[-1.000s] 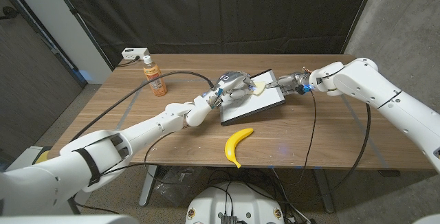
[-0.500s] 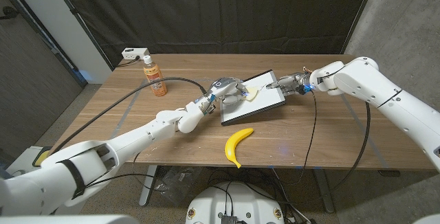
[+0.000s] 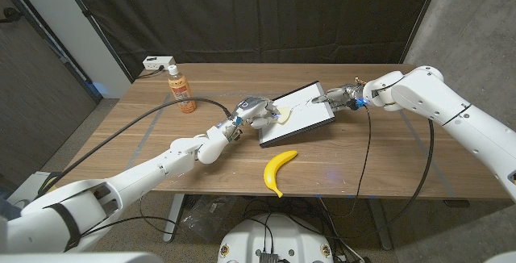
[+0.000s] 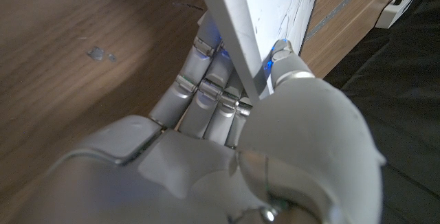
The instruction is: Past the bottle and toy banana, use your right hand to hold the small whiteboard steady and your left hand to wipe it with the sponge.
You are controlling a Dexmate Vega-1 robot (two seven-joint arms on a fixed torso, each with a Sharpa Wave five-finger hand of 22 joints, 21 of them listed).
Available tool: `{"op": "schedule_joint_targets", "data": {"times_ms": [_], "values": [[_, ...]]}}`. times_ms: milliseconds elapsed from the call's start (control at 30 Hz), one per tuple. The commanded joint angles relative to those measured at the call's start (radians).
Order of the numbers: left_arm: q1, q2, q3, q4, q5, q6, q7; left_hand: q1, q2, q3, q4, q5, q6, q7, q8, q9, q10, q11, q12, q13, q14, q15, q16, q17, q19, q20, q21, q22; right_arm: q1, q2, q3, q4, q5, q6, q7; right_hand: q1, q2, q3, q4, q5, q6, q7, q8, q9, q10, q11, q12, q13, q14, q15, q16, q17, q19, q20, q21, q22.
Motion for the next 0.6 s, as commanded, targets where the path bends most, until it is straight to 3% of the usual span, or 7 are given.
{"op": "schedule_joint_targets", "data": {"times_ms": [33, 600], "values": [[-0.018, -0.024, -0.001, 0.019, 0.038, -0.031, 0.013, 0.006, 0.006, 0.003, 0.004, 0.005, 0.010, 0.006, 0.006, 0.005, 0.014, -0.008, -0.003, 0.005, -0.002, -0.041, -0.004, 0.003, -0.002, -0.090, -0.001, 0.000, -0.010, 0.005, 0.006, -0.004, 0.002, 0.008, -0.008, 0.062, 0.066, 0.005, -0.001, 0.004, 0.009, -0.002, -0.003, 0.005, 0.007, 0.000, -0.006, 0.003, 0.007, 0.000, 0.004, 0.005, -0.006, -0.055, 0.010, 0.001], [-0.157, -0.151, 0.093, 0.176, 0.106, -0.055, 0.111, 0.003, 0.004, 0.006, 0.008, 0.004, 0.008, 0.003, 0.005, 0.005, 0.018, -0.012, -0.008, 0.011, 0.002, -0.041, -0.002, 0.004, 0.001, -0.099, -0.002, 0.000, -0.028, -0.001, 0.014, -0.014, 0.016, 0.007, -0.013, 0.063, 0.067, 0.006, -0.001, 0.004, 0.008, -0.003, -0.006, 0.007, 0.006, 0.000, -0.010, 0.004, 0.007, -0.001, 0.003, 0.006, -0.011, -0.055, 0.015, -0.004]]}}
